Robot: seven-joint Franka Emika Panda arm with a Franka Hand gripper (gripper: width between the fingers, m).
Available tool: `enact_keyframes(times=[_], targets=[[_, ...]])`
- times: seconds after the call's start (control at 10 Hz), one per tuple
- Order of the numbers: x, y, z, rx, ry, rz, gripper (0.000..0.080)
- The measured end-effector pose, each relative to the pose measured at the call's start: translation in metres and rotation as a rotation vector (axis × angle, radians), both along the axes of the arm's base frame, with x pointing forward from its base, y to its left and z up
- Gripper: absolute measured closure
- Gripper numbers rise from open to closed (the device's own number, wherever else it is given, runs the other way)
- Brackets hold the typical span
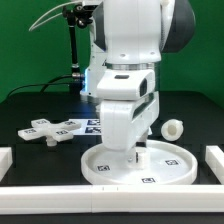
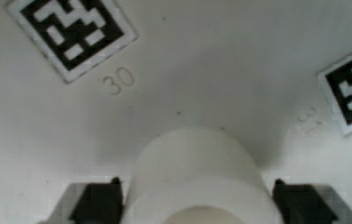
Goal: Assemble round table
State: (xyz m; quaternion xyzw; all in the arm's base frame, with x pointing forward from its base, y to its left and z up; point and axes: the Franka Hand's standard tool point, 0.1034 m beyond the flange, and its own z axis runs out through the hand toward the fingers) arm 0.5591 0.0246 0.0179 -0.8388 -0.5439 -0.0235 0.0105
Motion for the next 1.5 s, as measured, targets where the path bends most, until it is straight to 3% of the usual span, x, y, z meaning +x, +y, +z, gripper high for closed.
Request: enact_keyframes(times=[0.5, 0.9, 1.0, 1.1, 1.3, 1.5], targets=[[0.002, 0.013, 0.000, 0.005, -0.002, 0.006, 0.0393], [0.001, 0.013, 0.000, 0.004, 0.002, 0.006, 0.0393], [0.001, 0.013, 0.000, 0.004, 0.002, 0.006, 0.0241], [0.001, 0.012, 0.000, 0.004, 0.002, 0.005, 0.0178], [0.000, 0.004, 0.013, -0.001, -0.007, -0.015, 0.0155], [-0.010, 0.007, 0.031, -0.004, -0.005, -0.128, 0.0151]])
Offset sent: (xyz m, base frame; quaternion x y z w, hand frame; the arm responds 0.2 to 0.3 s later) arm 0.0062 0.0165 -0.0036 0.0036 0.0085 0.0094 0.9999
